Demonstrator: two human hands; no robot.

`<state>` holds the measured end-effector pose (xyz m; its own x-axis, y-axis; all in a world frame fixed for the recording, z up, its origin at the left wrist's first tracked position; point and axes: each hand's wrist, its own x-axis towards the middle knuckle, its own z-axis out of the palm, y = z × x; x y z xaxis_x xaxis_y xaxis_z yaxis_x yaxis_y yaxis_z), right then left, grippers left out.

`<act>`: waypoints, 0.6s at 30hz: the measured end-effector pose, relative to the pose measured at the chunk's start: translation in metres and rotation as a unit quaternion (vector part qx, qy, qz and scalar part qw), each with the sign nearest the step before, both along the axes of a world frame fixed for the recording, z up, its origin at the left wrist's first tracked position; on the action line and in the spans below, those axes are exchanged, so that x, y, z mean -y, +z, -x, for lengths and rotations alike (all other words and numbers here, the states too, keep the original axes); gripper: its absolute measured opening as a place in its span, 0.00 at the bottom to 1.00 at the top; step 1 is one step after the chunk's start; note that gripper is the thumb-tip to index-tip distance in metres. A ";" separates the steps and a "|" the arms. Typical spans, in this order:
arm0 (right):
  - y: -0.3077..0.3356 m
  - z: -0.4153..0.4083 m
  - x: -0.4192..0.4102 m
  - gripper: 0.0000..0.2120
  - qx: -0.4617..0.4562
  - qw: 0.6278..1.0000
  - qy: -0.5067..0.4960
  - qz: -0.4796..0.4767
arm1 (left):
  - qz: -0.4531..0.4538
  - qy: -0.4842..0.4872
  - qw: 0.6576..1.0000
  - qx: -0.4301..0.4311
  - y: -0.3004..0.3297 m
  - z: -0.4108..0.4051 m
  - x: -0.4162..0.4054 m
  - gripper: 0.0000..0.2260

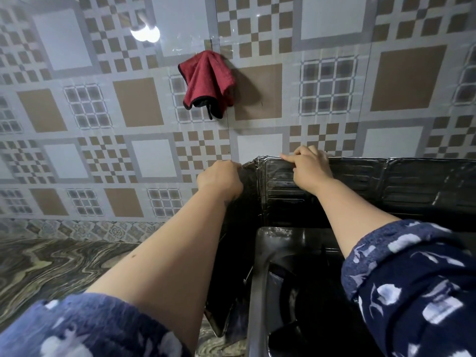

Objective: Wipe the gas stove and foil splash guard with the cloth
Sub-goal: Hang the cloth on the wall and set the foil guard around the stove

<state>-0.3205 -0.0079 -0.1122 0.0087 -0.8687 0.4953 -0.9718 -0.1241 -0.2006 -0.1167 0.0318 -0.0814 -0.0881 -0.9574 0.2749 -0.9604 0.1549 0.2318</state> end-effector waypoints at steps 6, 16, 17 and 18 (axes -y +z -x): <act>0.006 0.001 -0.011 0.28 -0.005 1.000 0.008 -0.013 | 0.039 0.004 0.999 0.032 0.005 0.013 -0.016 0.21; 0.008 0.000 -0.028 0.28 -0.015 0.999 0.016 -0.029 | 0.022 -0.002 0.998 0.050 0.005 0.020 -0.041 0.20; 0.007 -0.001 -0.030 0.28 -0.015 0.999 0.018 -0.032 | 0.024 -0.004 0.998 0.052 0.005 0.020 -0.044 0.20; 0.007 -0.002 -0.031 0.28 -0.016 0.999 0.021 -0.035 | 0.026 -0.005 0.998 0.053 0.006 0.020 -0.047 0.20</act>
<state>-0.3188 0.0227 -0.1052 0.0600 -0.8999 0.4321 -0.9722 -0.1508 -0.1792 -0.1363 0.0784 -0.0757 -0.1280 -0.9409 0.3134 -0.9776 0.1729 0.1197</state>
